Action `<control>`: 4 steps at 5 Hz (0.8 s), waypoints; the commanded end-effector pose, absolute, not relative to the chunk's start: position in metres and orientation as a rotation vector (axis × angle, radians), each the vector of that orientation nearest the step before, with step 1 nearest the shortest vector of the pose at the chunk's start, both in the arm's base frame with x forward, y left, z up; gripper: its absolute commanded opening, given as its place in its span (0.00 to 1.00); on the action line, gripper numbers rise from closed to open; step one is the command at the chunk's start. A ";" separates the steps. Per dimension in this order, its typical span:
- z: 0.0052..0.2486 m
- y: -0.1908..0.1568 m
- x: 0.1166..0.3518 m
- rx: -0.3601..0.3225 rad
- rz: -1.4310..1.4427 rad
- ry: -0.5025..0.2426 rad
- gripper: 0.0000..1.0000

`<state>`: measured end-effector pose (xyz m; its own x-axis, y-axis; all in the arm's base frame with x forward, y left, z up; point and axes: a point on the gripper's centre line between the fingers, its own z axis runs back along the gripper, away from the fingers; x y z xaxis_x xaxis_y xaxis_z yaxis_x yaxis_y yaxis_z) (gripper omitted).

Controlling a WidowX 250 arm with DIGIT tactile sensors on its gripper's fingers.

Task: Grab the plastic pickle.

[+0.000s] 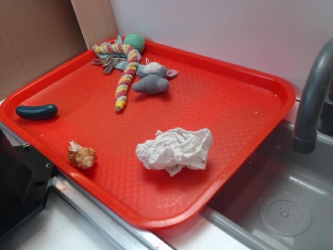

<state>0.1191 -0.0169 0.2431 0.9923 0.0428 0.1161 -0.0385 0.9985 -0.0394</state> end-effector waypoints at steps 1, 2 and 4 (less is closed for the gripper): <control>0.243 -0.017 0.119 -0.037 0.041 -0.117 1.00; 0.201 0.022 0.135 -0.106 -0.181 -0.144 1.00; 0.141 0.079 0.159 -0.029 -0.403 -0.095 1.00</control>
